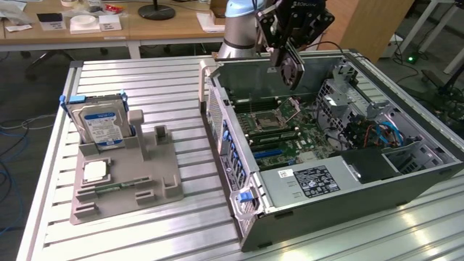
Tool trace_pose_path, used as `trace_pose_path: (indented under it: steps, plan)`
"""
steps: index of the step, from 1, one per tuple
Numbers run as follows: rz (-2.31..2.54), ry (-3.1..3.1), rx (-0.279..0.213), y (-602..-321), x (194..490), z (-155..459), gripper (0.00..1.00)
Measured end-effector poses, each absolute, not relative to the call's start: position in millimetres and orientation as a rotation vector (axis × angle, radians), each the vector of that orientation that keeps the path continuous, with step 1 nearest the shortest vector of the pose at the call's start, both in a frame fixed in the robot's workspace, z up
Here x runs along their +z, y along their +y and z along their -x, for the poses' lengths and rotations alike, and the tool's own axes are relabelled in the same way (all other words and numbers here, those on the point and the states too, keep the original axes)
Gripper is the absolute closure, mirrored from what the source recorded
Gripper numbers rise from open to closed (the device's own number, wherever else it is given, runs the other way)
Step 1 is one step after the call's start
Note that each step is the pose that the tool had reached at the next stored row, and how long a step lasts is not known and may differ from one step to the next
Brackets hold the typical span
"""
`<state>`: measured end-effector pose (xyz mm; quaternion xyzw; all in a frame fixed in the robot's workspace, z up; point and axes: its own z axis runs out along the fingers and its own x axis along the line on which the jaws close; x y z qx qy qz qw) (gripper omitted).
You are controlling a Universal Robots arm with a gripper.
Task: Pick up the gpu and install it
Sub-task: 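Pick up the gpu and move the gpu toward the slot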
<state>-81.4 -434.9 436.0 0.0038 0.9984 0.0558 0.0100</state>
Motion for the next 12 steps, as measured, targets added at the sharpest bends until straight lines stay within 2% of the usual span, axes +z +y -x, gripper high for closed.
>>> trace_pose_path:
  steps: [12]
  plan:
    - [-0.012,3.117,0.174,-434.9,435.9,71.3,0.72]
